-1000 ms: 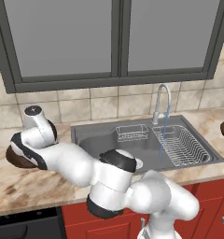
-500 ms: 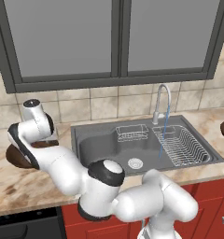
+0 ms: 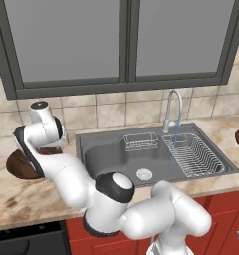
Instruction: Pick the onions from the sink and place them in one bowl. Place the peach in the other bowl. Then turn off the sink faucet.
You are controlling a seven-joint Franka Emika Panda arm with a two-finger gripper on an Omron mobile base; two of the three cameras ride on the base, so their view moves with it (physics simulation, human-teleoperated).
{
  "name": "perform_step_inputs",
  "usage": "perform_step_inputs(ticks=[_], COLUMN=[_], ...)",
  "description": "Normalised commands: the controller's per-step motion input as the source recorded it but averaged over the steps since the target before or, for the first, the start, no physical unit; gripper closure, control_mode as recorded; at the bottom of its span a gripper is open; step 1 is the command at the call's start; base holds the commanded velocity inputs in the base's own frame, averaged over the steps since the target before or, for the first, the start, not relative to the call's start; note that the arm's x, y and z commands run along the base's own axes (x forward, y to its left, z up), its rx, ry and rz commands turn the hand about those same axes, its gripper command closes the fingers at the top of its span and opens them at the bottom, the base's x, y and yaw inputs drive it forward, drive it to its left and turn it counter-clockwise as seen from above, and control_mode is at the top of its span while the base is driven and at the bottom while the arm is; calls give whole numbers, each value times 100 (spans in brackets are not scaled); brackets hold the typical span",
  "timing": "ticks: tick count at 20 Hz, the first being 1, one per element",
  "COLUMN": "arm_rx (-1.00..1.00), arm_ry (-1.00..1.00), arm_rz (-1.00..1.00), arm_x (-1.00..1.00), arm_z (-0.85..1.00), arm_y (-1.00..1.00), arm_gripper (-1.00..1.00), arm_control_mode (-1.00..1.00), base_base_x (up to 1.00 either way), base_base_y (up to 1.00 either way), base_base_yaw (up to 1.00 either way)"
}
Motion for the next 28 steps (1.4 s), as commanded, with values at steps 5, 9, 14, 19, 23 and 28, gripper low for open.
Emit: perform_step_inputs(ticks=[5, 9, 14, 19, 23, 28], arm_rx=[9, 9, 3, 1, 0, 0], arm_ry=[-5, -8, -3, 0, 0, 0], arm_rz=[-14, -19, -16, -9, 0, 4], arm_x=[-19, -34, -40, -36, -35, -30], arm_z=[9, 2, 29, 44, 47, 23], arm_y=[-100, -100, -98, -90, -61, -44], arm_gripper=[-100, -100, -100, -100, -100, -100], arm_control_mode=[-100, -100, -100, -100, -100, -100], base_base_x=[0, 0, 0, 0, 0, 0], base_base_y=[0, 0, 0, 0, 0, 0], base_base_yaw=[0, 0, 0, 0, 0, 0])
